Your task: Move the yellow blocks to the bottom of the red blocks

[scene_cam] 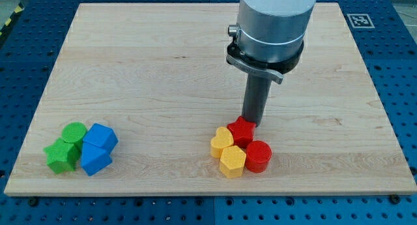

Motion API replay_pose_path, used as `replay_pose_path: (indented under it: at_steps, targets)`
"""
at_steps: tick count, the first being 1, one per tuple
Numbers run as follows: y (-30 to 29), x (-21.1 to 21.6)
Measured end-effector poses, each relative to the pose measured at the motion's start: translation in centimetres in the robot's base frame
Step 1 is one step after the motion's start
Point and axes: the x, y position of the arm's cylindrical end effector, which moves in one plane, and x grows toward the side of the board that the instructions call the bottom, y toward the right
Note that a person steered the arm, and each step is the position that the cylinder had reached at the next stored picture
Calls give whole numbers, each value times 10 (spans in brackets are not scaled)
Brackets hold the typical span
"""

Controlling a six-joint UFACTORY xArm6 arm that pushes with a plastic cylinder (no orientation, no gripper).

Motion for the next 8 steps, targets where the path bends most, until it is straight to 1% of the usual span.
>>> replay_pose_path:
  at_steps: [1,2,3,5,6,8]
  targets:
    - [-15,-18]
    - [-17,-22]
    - [-37,-5]
    - [-54,-5]
    - [-50,17]
    - [-57,44]
